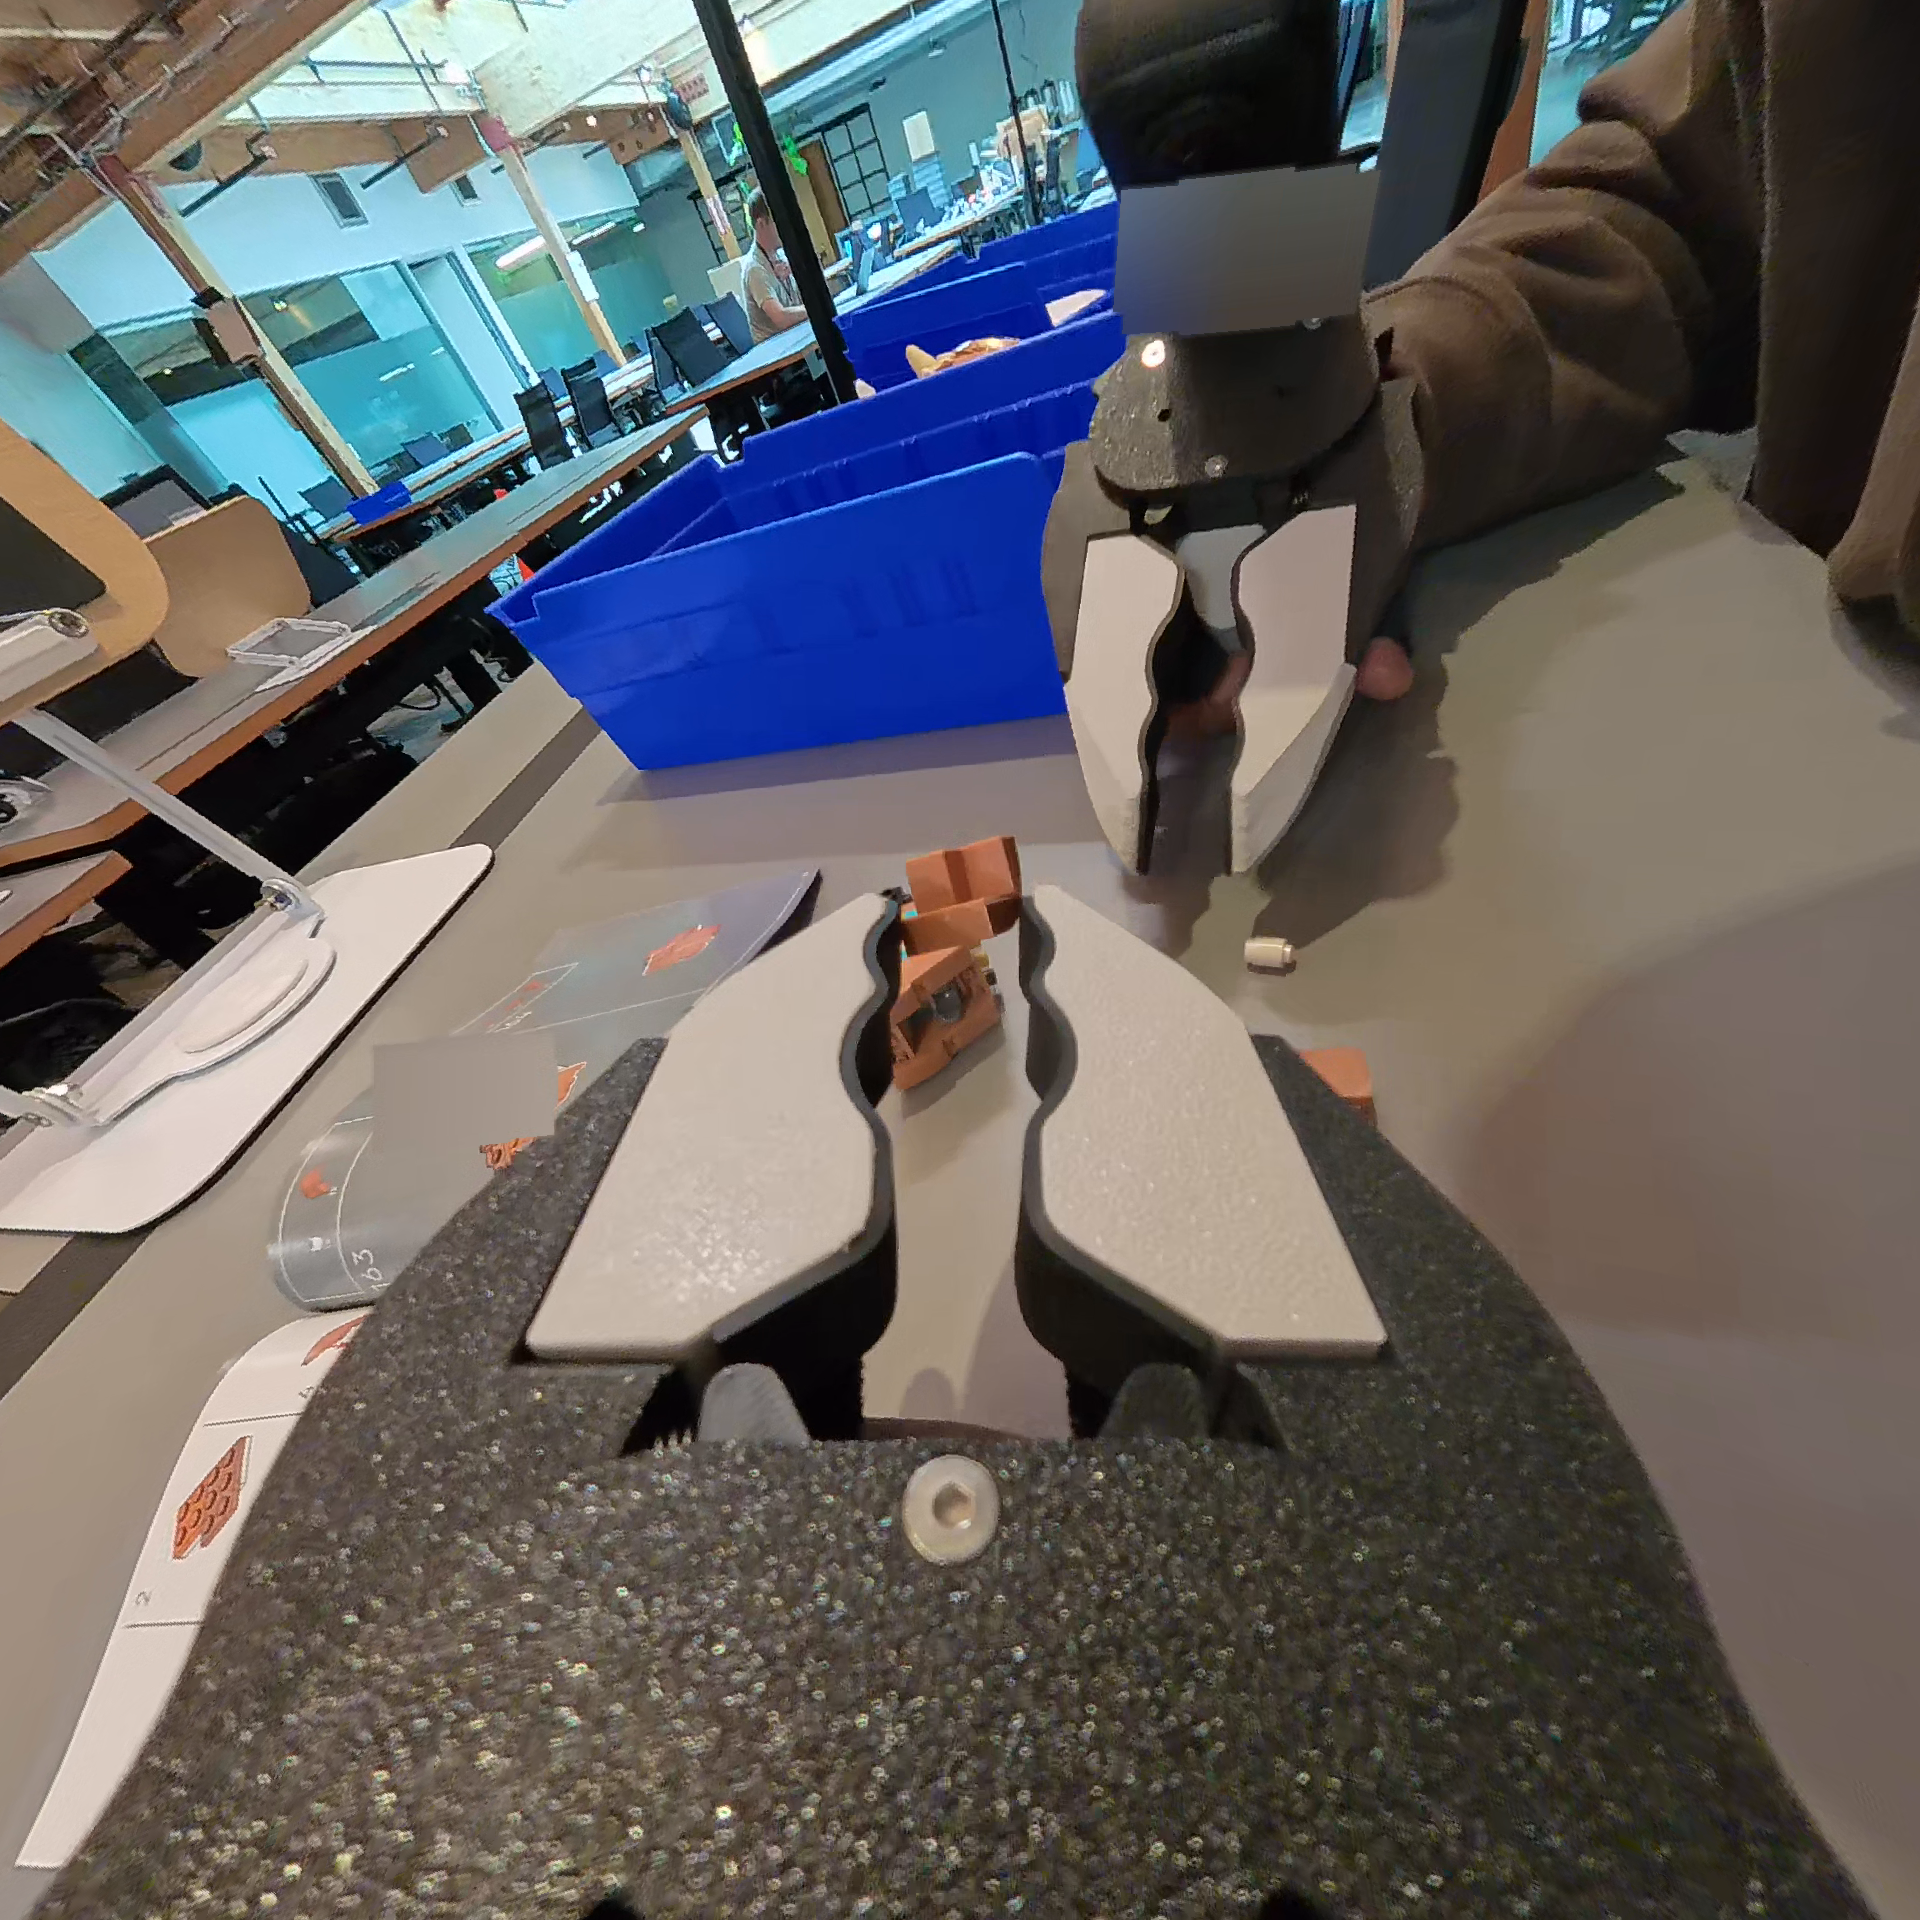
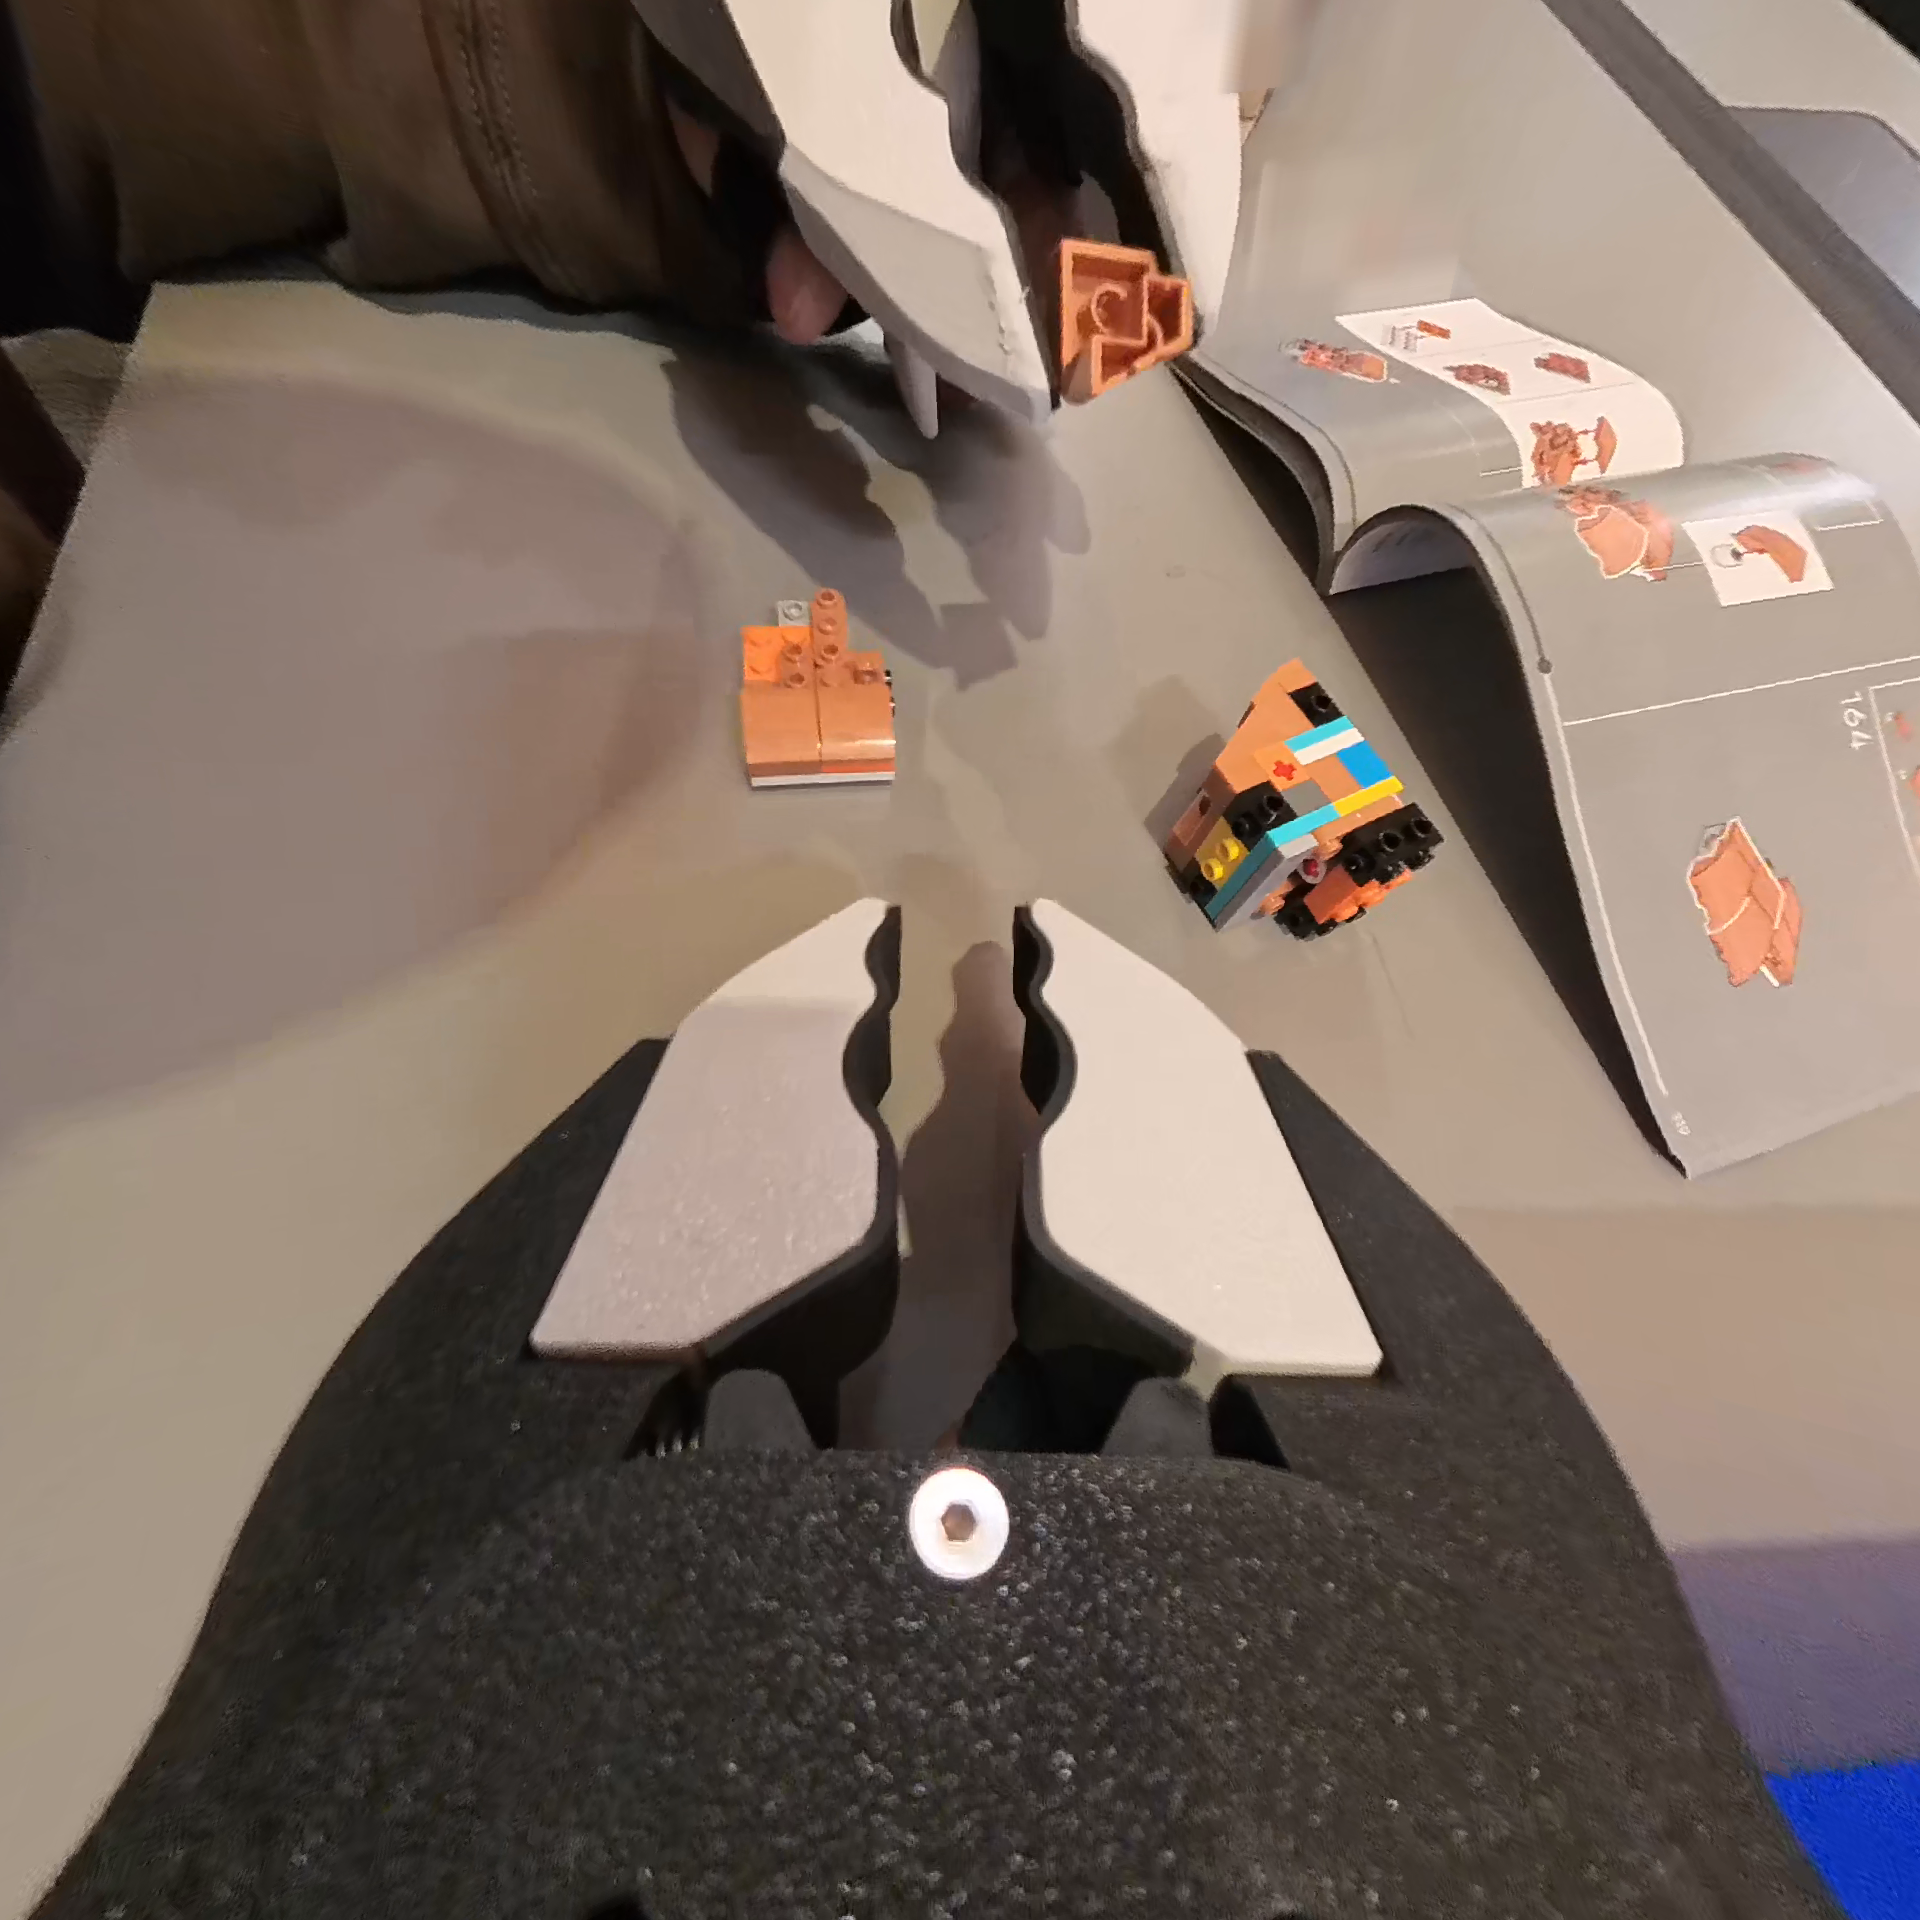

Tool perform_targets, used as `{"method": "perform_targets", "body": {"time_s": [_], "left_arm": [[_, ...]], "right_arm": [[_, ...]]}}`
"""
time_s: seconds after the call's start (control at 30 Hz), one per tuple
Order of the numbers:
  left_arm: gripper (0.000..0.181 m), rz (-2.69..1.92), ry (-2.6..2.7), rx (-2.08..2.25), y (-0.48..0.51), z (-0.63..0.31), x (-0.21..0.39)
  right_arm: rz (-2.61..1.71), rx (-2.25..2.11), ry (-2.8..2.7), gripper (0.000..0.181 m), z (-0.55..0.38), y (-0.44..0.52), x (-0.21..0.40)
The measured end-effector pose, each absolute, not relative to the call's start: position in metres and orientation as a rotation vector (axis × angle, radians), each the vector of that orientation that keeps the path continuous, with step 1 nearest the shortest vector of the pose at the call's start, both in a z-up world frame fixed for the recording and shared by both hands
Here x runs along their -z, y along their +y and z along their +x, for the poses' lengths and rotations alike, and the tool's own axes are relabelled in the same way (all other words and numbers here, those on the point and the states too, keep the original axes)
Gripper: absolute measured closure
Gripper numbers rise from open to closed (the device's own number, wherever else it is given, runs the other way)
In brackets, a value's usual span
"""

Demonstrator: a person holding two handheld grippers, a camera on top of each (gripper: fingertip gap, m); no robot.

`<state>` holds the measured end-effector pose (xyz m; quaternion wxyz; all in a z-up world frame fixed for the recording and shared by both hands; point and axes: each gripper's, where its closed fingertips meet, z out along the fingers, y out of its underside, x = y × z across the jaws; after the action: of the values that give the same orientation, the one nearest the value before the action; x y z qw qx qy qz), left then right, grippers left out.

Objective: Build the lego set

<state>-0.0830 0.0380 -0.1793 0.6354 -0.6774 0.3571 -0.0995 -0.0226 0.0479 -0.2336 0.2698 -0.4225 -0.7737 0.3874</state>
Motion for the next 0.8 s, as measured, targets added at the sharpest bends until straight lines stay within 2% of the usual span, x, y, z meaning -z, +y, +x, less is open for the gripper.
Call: {"method": "perform_targets", "body": {"time_s": [0.8], "left_arm": [[0.160, -1.572, 0.902, 0.201, 0.032, -0.074, 0.186]], "right_arm": [[-1.076, -0.980, -2.401, 0.168, -0.016, 0.030, 0.260]]}}
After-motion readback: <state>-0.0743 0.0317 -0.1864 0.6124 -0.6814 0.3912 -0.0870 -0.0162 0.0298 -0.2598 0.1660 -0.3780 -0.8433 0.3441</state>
